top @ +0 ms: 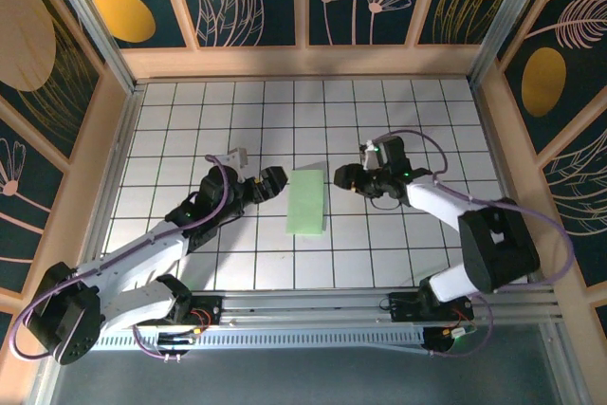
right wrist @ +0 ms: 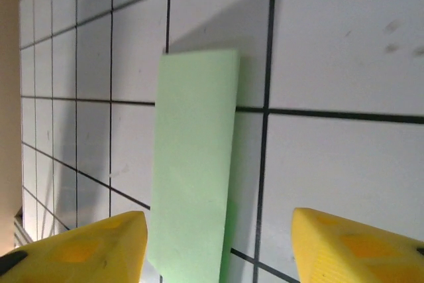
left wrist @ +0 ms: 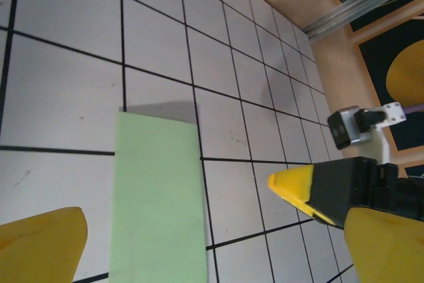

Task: Fold a paper plane with a square sheet of paper (fold left side to right side)
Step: Third fold the triangle at the center of the table.

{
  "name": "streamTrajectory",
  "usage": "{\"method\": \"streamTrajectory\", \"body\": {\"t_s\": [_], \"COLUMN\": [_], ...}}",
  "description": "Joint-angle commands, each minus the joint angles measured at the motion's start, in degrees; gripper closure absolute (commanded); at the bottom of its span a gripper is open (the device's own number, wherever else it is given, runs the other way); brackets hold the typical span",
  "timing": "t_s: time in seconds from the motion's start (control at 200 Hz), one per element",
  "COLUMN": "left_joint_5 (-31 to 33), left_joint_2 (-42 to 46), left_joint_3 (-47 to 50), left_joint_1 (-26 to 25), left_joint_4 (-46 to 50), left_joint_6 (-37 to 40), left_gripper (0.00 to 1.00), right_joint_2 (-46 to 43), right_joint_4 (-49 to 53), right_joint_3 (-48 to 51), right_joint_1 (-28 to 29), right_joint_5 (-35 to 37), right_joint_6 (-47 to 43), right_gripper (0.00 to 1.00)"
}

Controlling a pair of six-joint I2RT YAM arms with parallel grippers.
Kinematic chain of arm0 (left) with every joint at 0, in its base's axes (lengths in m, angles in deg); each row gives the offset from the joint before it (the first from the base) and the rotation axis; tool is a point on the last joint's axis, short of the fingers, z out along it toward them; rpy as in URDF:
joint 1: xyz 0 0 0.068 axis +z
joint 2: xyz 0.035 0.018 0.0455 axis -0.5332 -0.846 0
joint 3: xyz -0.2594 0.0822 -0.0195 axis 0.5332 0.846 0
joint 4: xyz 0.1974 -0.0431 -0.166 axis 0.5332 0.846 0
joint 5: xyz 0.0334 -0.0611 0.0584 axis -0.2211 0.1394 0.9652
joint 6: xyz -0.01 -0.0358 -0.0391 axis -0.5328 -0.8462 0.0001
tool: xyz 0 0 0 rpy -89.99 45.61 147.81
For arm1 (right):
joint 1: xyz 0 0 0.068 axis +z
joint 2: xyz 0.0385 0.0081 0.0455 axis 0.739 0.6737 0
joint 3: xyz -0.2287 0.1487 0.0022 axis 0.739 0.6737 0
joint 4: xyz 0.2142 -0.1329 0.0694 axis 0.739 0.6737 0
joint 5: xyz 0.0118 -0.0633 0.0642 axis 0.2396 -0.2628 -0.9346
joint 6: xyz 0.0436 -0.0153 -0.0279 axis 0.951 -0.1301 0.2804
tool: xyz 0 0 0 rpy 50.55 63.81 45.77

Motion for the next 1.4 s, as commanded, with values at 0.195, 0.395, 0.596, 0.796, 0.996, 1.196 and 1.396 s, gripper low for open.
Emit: {"method": "streamTrajectory", "body": {"t_s": [0.195, 0.395, 0.596, 0.796, 0.996, 1.196, 1.396], "left_joint_5": [-1.82, -2.62, -2.30, -2.30, -3.51, -7.60, -12.26], "left_joint_2": [-0.60, -4.09, -4.86, -5.24, -8.18, -13.83, -22.11], "left_joint_3": [2.60, 1.47, 1.10, 1.12, 0.36, -1.52, -4.46], "left_joint_1": [0.44, 0.43, 0.44, 0.43, 0.43, 0.43, 0.36], "left_joint_4": [-3.49, -3.16, -1.40, -0.89, -0.77, -0.42, -0.27], "left_joint_6": [-1.61, -1.30, -1.03, -0.87, -0.95, 0.40, 1.64], "left_gripper": [0.01, 0.01, 0.01, 0.01, 0.01, 0.07, 0.29], "right_joint_2": [7.85, 10.19, 13.19, 15.88, 17.86, 19.47, 20.03], "right_joint_4": [-7.01, -9.04, -9.37, -8.84, -6.71, -3.10, -1.45], "right_joint_3": [-2.18, -2.52, -3.85, -4.40, -4.59, -5.60, -6.49], "right_joint_1": [2.45, 3.76, 4.65, 5.24, 5.45, 5.54, 5.63], "right_joint_5": [-5.47, -6.22, -5.67, -5.13, -3.63, -0.78, 0.45], "right_joint_6": [3.33, 4.01, 3.92, 3.24, 1.51, -1.27, -3.28], "right_gripper": [0.72, 0.90, 0.97, 1.00, 1.00, 1.00, 1.00]}}
